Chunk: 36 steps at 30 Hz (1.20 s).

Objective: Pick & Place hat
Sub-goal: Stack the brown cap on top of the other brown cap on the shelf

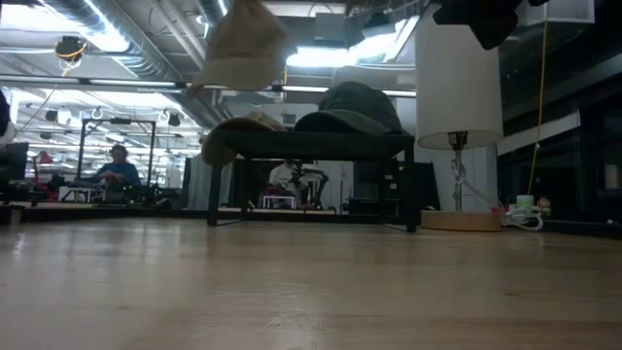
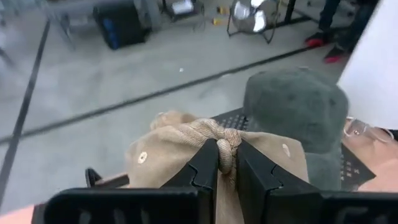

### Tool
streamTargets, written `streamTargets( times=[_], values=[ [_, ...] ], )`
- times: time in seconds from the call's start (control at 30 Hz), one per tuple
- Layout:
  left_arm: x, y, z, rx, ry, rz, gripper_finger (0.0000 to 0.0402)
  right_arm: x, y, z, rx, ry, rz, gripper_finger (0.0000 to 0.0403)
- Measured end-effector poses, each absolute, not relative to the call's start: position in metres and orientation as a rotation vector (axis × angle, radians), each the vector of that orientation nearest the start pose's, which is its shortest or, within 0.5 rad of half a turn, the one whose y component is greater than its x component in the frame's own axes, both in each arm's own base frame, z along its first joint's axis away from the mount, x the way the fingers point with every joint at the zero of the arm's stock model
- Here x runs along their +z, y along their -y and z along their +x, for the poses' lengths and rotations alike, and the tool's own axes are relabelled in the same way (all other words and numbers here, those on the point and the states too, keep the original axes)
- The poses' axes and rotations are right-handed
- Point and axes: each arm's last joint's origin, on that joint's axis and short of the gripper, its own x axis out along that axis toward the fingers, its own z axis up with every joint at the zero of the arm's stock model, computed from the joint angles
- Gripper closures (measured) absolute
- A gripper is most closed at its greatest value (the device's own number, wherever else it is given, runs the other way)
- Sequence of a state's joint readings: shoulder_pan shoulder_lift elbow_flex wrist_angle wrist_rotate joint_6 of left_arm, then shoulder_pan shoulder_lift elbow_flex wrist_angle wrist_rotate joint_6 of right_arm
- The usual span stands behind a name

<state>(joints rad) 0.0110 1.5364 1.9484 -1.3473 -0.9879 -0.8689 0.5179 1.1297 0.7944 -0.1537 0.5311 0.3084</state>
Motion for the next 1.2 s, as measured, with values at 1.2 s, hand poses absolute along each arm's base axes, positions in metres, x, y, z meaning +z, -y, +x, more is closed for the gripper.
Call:
streamTargets(
  times=[1.2],
  values=[
    [0.436,-0.133,0.249,1.202,-0.397,-0.800,0.0365,0.275,-0.106,0.216,-0.077,-0.417,0.055,0.0299]
  ],
)
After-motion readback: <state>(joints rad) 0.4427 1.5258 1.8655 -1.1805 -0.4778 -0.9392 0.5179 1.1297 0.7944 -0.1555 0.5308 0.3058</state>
